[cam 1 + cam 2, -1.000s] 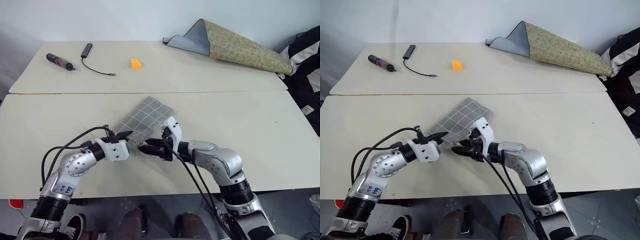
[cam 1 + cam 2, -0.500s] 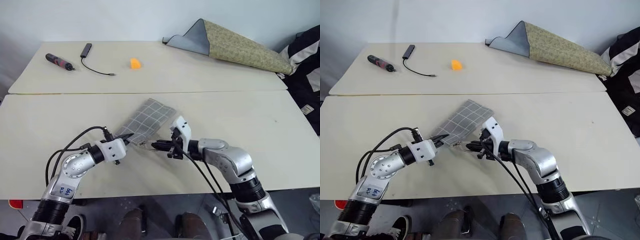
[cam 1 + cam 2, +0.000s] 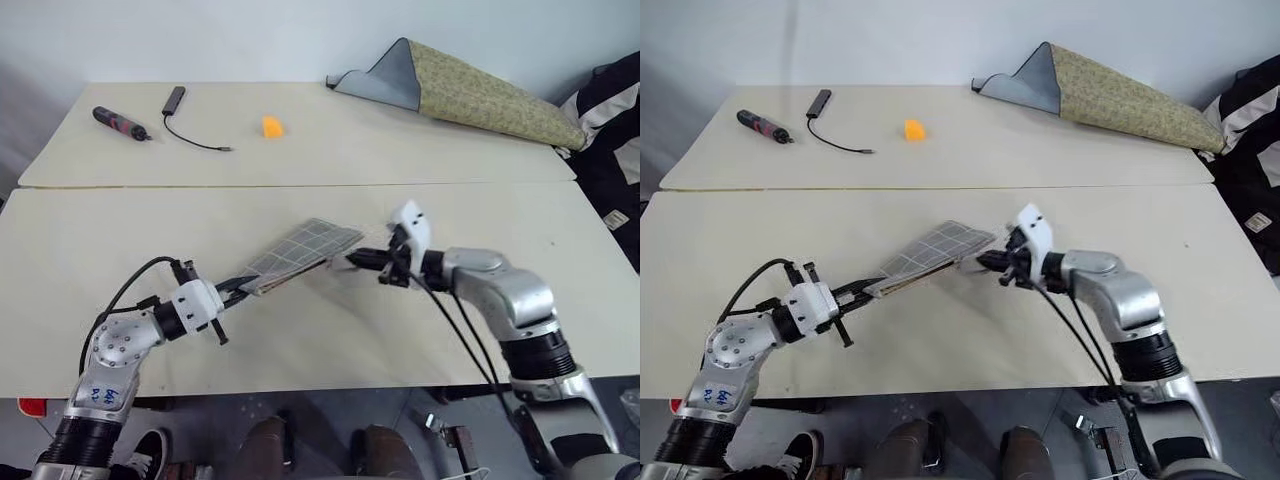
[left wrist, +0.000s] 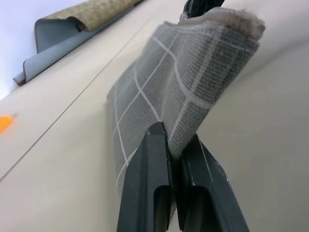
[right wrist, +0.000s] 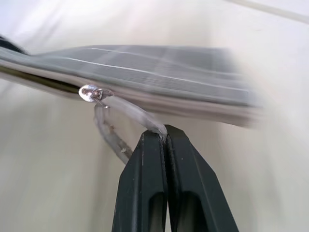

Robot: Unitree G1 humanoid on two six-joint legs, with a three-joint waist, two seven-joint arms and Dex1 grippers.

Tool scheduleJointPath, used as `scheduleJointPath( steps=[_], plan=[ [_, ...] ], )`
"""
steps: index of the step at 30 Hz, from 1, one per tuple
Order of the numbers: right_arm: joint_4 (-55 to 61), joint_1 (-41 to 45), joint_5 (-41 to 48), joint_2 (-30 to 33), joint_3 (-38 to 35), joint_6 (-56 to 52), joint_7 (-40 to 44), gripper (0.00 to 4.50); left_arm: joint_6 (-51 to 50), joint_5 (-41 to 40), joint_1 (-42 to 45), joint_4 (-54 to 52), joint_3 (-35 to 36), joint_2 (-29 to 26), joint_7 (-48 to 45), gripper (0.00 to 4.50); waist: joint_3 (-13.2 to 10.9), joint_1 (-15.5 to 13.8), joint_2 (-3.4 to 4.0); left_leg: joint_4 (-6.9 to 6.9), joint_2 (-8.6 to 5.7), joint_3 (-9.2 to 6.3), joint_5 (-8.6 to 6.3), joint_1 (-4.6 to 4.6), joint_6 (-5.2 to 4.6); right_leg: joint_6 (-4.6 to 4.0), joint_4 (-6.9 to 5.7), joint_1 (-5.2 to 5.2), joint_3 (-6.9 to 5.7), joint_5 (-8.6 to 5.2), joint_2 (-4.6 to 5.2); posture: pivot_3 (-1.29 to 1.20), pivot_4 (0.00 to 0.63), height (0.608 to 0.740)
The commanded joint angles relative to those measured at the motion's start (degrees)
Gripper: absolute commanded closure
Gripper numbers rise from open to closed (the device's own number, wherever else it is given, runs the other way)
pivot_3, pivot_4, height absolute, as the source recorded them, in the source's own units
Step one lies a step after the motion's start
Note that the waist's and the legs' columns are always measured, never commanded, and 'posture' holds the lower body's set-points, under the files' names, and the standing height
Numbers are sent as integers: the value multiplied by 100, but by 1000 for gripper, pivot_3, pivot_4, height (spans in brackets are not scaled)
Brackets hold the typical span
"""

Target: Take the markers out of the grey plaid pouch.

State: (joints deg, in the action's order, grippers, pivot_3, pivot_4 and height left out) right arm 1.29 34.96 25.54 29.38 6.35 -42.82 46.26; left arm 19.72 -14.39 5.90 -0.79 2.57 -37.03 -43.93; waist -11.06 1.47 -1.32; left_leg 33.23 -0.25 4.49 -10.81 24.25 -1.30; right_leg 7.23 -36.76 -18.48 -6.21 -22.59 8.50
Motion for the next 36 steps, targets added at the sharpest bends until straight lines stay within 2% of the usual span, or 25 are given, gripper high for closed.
scheduleJointPath(
  steps=[1, 5, 9, 12, 19, 23, 29, 33, 36],
  plan=[
    [-250, 91, -189, 353, -254, 371, 199, 4446, -230, -594, -90, -321, 368, -118, -282, 4500, 0, 2, 0, 0, 0, 1, 0, 0, 0, 0, 3, 1, 0, 0, 0, 0, 150, 740],
    [-670, 128, -456, 670, -332, 747, 250, 4446, -487, -824, -84, -326, 580, -84, -352, 4500, 0, 1, -1, 0, 0, 3, 1, 0, -3, 0, 7, 2, 0, 0, 0, 0, 150, 740],
    [-584, 4, -285, 896, -523, 727, 502, 4446, -905, -1111, -29, -426, 699, -66, -451, 4500, -1, 0, 0, 0, 0, 4, 3, 1, -7, 0, 10, 3, -1, 0, -1, 0, 150, 740],
    [63, -236, 324, 878, -605, 250, 931, 3767, -1093, -1151, -27, -573, 563, 63, -478, 4500, -1, -5, 0, 0, 1, 4, 3, 1, -8, 1, 15, 8, -1, 0, -1, 0, 150, 740],
    [1064, -403, 1003, 1214, -904, -296, 1266, 1358, -1184, -1069, 6, -638, 425, 236, -599, 4500, -2, -9, -1, 2, 2, 3, -1, 5, -11, 2, 29, 11, -3, 1, 0, 0, 150, 740],
    [1181, -153, 1245, 1210, -1118, -398, 1134, 1358, -1159, -1007, 42, -594, 417, 289, -634, 4500, -2, -22, -1, 3, 2, 4, -12, 5, 7, 2, 36, 12, -3, 1, 0, 0, 150, 740],
    [533, 105, 304, 1450, -957, 427, 886, 1358, -1093, -945, 100, -510, 452, 306, -700, 4500, -2, -28, -2, 4, 2, 5, -6, 6, -2, 3, 36, 12, -4, 2, 0, 0, 150, 740],
    [757, 336, 754, 993, -1078, 273, 798, 1358, -1039, -920, 114, -472, 454, 308, -739, 4500, -2, -15, -2, 3, 2, 5, -1, 6, -10, 4, 35, 12, -5, 2, -2, 0, 150, 740],
    [1246, 361, 1027, 628, -889, 77, 701, 2305, -1040, -899, 148, -467, 414, 337, -729, 4500, -2, 11, -1, 3, 4, 6, 1, 6, -10, 3, 31, 11, -7, 2, -4, 0, 150, 740]
  ],
)
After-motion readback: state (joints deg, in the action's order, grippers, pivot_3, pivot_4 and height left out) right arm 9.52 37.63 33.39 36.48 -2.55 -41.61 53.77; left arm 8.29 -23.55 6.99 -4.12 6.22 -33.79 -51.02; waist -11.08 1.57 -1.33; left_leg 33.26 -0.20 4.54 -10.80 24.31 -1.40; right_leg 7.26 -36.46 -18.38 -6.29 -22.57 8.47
